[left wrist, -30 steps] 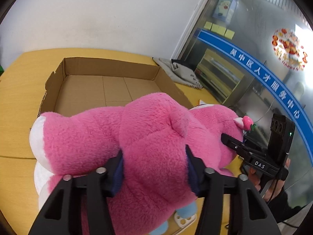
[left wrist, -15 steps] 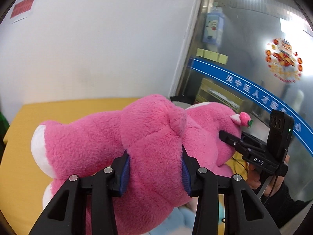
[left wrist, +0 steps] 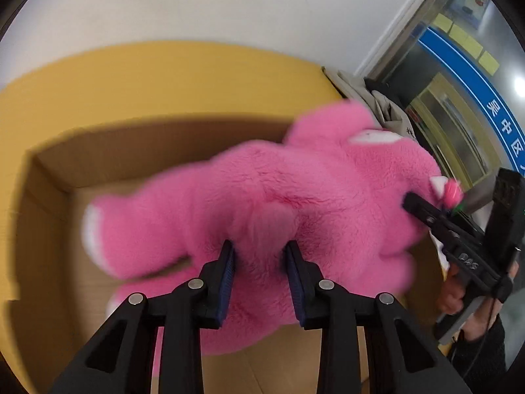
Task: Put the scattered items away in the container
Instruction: 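Lower the pink bear into the box and open both grippers, then withdraw both grippers from the box toward the remaining plush toys, then close the left gripper on the white panda while the right gripper grips its other side, then carry the white panda into the box beside the pink bear and open both grippers, then withdraw both grippers from the box over the blue cat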
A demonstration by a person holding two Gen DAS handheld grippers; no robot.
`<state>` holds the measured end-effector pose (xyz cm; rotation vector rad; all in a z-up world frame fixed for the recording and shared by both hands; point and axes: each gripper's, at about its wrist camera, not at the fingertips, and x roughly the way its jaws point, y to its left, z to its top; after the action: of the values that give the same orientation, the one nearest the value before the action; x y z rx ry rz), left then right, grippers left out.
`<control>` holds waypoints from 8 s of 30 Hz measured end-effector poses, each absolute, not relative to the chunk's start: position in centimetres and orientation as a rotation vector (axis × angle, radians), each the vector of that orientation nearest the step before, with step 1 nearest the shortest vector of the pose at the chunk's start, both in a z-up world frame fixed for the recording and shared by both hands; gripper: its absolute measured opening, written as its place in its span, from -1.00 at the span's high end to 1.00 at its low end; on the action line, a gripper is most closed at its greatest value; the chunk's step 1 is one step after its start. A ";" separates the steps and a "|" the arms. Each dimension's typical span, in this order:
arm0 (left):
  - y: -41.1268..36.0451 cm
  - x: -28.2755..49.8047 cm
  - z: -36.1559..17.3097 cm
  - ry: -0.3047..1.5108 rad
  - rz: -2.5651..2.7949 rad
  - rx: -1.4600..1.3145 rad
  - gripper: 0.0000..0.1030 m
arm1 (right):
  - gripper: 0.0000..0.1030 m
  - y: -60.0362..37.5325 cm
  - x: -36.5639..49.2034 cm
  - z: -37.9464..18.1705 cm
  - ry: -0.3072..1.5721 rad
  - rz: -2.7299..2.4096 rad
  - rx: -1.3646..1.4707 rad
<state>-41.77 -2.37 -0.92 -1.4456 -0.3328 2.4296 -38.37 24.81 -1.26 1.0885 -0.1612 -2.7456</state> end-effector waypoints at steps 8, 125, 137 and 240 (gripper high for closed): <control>-3.2 -38.4 2.5 -0.200 2.557 -1.422 -0.13 | -0.49 25.9 -37.5 -1.7 -0.272 -2.747 1.262; -7.8 -0.7 6.3 -0.286 2.821 -1.103 -1.00 | -0.62 11.2 -5.5 2.6 0.083 -2.592 1.011; -14.4 -6.0 -2.2 -0.625 2.440 -1.164 -1.00 | -0.62 1.8 -9.9 -2.4 0.162 -2.259 1.006; -0.9 -2.3 9.6 -0.228 2.897 -0.938 -1.00 | -0.59 19.3 -9.7 4.9 0.079 -2.967 1.101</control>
<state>-2.32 -0.90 9.57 -0.9376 -0.2276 2.8968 -9.75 19.30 4.89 1.1011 0.0794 -2.9667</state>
